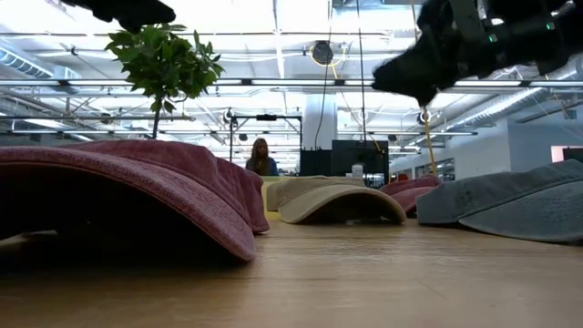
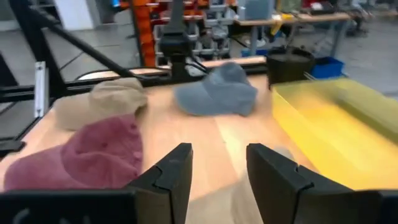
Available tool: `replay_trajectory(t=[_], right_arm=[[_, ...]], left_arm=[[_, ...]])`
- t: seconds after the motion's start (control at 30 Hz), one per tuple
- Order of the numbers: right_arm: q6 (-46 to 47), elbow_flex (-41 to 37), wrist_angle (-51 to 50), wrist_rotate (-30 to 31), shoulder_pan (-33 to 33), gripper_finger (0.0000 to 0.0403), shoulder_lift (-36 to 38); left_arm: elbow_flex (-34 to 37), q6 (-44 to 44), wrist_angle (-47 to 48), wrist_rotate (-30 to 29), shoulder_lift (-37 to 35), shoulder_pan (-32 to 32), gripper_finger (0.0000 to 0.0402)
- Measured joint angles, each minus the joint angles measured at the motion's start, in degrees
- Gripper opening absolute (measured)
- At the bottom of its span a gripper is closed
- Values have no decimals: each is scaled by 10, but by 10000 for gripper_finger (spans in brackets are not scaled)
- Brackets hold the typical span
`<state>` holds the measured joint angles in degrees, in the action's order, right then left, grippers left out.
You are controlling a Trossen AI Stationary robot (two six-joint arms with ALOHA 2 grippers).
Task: Pick & Place hat
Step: Put the top brown cap into the transparent bin
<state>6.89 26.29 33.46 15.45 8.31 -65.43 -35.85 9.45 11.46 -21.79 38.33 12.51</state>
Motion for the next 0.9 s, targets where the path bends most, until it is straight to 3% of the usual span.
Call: replay_trajectory(t=[0.2,0.4,0.9], right_arm=[[-29,43,-3,23,52,136,-84],[-93,72,-47,118,76,156,-142],[-93,127,-86,131,111,240,-208]], left_arm=[[-11,14,18,-8,11,20,42],[-11,64,-7,-15,15,22,42],[-11,-83,33,-12,26,55,42]])
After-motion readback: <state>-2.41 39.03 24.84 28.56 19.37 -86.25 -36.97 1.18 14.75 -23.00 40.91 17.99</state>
